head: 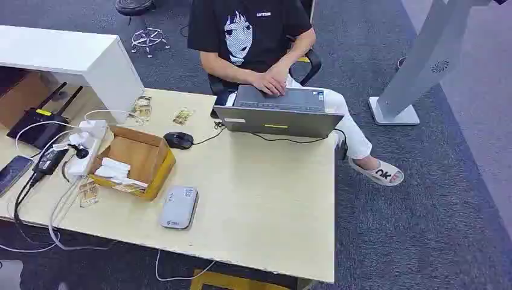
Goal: Pass the card to the sensor for recognition and then transmit it.
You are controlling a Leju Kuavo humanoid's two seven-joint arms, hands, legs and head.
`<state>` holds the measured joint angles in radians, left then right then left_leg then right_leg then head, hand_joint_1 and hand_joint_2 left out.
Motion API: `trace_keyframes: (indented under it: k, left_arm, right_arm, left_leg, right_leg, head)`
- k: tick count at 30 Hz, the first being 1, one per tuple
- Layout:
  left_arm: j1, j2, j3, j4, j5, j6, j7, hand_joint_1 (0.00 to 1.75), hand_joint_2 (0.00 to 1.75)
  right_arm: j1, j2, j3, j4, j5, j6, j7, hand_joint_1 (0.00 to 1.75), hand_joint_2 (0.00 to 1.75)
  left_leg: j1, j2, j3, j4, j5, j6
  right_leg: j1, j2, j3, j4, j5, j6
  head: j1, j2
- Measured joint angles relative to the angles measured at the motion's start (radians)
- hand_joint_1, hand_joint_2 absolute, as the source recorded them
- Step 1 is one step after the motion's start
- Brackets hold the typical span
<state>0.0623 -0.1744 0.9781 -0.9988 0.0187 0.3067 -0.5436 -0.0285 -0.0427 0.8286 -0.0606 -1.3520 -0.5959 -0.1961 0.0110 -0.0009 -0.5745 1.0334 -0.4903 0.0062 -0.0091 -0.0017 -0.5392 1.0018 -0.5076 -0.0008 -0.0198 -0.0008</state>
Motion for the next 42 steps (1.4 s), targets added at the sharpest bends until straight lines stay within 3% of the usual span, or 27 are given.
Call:
trace_keyframes:
  k: [6, 15, 18, 21, 32, 42]
  left_arm:
    - [0.039, -0.029, -0.013, -0.234, 0.003, 0.011, -0.030, 0.00, 1.75]
    - [0.113, -0.053, -0.092, -0.580, -0.029, -0.010, -0.072, 0.00, 1.75]
    - [0.132, -0.049, -0.124, -0.672, -0.052, -0.032, -0.078, 0.00, 1.75]
    - [0.133, -0.017, -0.161, -0.737, -0.106, -0.055, -0.071, 0.00, 1.75]
    - [0.086, 0.163, -0.292, -0.783, -0.398, -0.080, 0.062, 0.00, 1.75]
    - [-0.057, 0.297, -0.439, -0.665, -0.616, -0.075, 0.189, 0.00, 1.75]
  right_arm:
    - [-0.006, 0.000, 0.024, 0.010, -0.038, -0.018, 0.003, 0.00, 1.75]
    - [-0.018, 0.002, 0.061, 0.023, -0.090, -0.040, 0.012, 0.00, 1.75]
    - [-0.024, 0.003, 0.079, 0.026, -0.107, -0.048, 0.019, 0.00, 1.75]
    - [-0.033, 0.010, 0.102, 0.030, -0.125, -0.057, 0.026, 0.00, 1.75]
    - [-0.060, 0.039, 0.192, 0.040, -0.160, -0.073, 0.068, 0.00, 1.75]
    - [-0.075, 0.055, 0.264, 0.040, -0.173, -0.080, 0.101, 0.00, 1.75]
  left_leg:
    - [0.000, 0.000, 0.000, 0.000, 0.000, 0.000]
    - [0.000, 0.000, 0.000, 0.000, 0.000, 0.000]
    - [0.000, 0.000, 0.000, 0.000, 0.000, 0.000]
    - [0.000, 0.000, 0.001, 0.000, 0.000, 0.000]
    - [0.001, 0.001, 0.001, 0.000, 0.001, -0.001]
    - [0.000, 0.001, 0.001, 0.000, 0.001, -0.001]
  right_leg:
    - [0.000, 0.000, 0.000, 0.000, 0.000, 0.000]
    - [0.000, 0.000, 0.000, 0.000, 0.000, 0.000]
    - [0.000, 0.000, 0.000, 0.000, 0.000, 0.000]
    - [0.000, 0.000, 0.000, 0.000, 0.000, 0.000]
    - [0.001, 0.001, -0.002, 0.000, 0.000, 0.000]
    - [0.001, 0.002, -0.001, 0.000, 0.001, 0.000]
  head:
    - [0.000, 0.000]
    - [0.000, 0.000]
    - [0.000, 0.000]
    - [0.000, 0.000]
    - [0.000, 0.000]
    - [0.000, 0.000]
